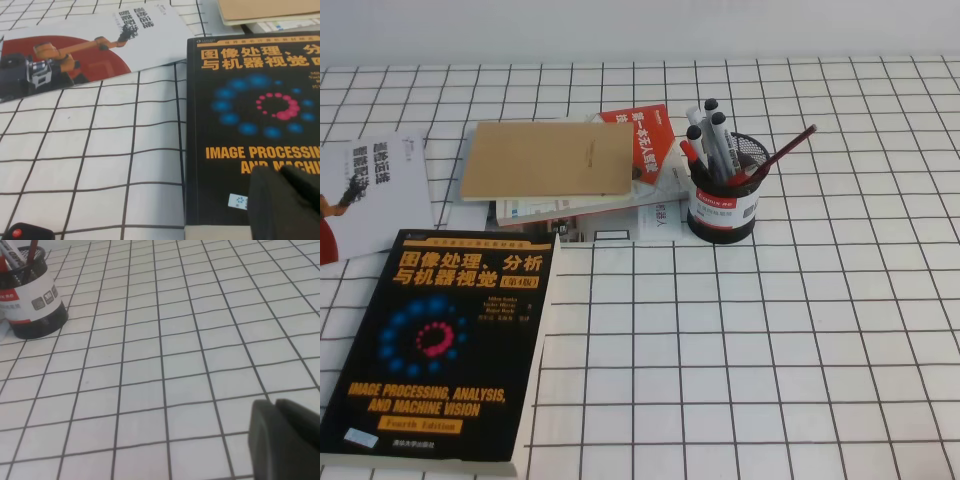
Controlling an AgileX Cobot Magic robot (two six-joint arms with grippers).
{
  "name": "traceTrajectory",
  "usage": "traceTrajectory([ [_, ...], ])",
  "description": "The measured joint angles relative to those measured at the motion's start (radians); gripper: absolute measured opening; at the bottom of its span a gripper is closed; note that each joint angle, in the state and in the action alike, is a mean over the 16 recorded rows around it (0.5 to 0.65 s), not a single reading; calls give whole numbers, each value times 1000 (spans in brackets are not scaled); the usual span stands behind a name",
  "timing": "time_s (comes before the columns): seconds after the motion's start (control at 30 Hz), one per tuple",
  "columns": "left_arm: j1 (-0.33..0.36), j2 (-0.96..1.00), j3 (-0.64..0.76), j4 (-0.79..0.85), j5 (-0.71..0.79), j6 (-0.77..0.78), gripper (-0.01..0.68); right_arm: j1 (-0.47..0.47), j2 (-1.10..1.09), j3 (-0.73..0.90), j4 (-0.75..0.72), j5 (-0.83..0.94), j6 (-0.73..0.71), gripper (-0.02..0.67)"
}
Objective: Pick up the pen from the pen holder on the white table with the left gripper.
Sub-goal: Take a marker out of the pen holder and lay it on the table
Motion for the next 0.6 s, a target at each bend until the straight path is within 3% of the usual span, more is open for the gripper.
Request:
traceTrajectory([
  [0.6, 0, 0, 1, -40, -30, 0, -1, 0, 0, 0, 0, 0, 0, -16],
])
